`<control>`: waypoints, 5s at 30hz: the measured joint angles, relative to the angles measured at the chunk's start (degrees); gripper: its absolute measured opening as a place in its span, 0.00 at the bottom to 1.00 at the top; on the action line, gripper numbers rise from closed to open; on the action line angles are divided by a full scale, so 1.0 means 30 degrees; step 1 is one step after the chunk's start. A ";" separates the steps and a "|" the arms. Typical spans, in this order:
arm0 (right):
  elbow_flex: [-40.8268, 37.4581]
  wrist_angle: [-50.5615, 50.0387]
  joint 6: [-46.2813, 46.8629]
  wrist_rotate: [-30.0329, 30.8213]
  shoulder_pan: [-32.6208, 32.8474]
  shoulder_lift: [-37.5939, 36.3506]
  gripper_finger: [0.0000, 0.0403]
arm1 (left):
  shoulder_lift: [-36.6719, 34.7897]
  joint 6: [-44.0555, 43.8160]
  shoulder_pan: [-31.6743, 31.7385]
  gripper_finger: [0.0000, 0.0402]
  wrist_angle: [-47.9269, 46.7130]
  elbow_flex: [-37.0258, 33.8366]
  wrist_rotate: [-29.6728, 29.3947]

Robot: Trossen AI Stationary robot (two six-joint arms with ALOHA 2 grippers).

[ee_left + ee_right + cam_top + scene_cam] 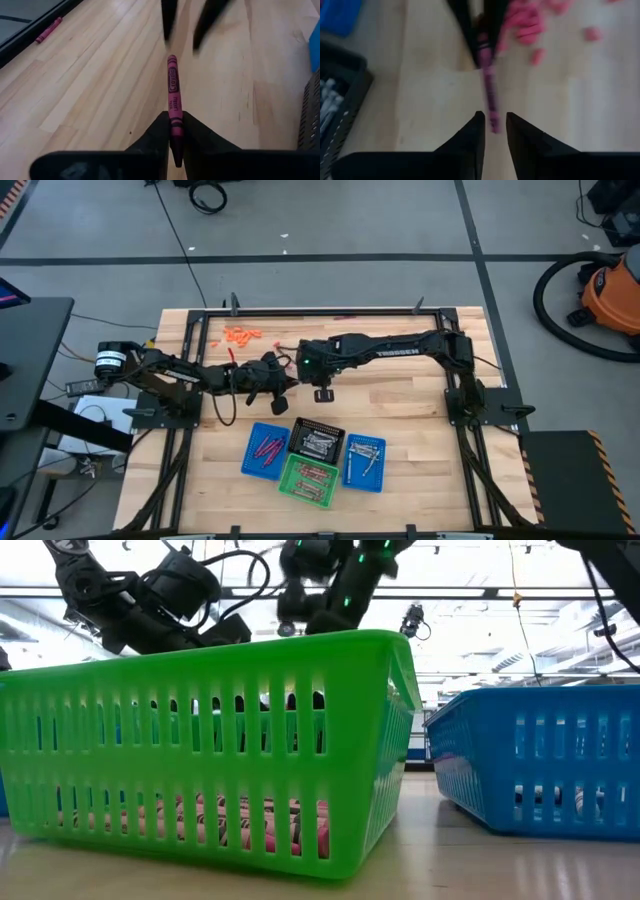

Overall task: Sort crayons
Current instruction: Put the dark red crayon into the left blue bin

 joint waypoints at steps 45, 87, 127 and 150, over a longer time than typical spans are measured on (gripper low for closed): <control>-1.0885 0.8415 0.5360 0.5682 0.2943 -0.8846 0.22 | -0.5598 -2.3341 -1.7114 0.09 -1.1825 0.0000 -0.9679; -1.3334 0.9122 0.1280 0.4871 0.2435 -0.8831 0.22 | -0.2746 -1.7380 -1.3789 0.40 -0.8678 0.0860 -0.9345; -1.4959 1.3198 0.0271 -0.1146 -0.9177 -0.8251 0.17 | -0.2607 -0.0088 0.4390 0.40 0.0842 0.0852 0.1406; 0.1507 0.1270 0.2140 0.0429 -0.9698 0.4399 0.29 | -0.2462 0.0665 0.3279 0.40 0.0819 0.0845 0.1435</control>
